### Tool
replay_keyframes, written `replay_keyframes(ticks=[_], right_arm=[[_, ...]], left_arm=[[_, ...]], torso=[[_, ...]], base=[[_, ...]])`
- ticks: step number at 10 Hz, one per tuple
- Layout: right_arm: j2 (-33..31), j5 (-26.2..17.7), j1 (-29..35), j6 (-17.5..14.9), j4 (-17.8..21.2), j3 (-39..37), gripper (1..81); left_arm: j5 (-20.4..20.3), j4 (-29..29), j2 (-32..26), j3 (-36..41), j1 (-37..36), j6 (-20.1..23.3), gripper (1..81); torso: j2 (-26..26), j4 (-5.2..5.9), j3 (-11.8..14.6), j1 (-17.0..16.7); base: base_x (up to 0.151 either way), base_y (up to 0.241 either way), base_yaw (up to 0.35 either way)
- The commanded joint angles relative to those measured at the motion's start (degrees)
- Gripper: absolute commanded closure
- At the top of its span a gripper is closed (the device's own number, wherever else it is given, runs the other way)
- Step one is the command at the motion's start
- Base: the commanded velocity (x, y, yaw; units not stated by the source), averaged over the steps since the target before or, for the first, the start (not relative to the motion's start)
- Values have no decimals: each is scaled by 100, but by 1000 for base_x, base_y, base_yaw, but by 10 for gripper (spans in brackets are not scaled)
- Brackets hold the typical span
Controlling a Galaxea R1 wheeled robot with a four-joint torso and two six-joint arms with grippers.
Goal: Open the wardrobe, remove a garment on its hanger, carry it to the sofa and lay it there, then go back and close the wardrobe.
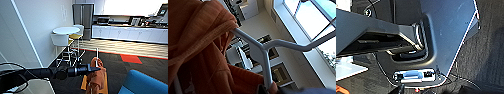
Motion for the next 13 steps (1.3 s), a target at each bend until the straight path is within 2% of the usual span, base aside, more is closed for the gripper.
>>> replay_keyframes(ticks=[1,13], right_arm=[[-41,-355,21,-17,-34,29,10],[-14,-355,39,-17,-34,-7,10]], left_arm=[[-506,175,36,308,-964,63,811],[-506,245,27,343,-858,63,811]], torso=[[0,0,0,0],[0,0,0,0]], base=[[0,0,-204],[0,0,-204]])
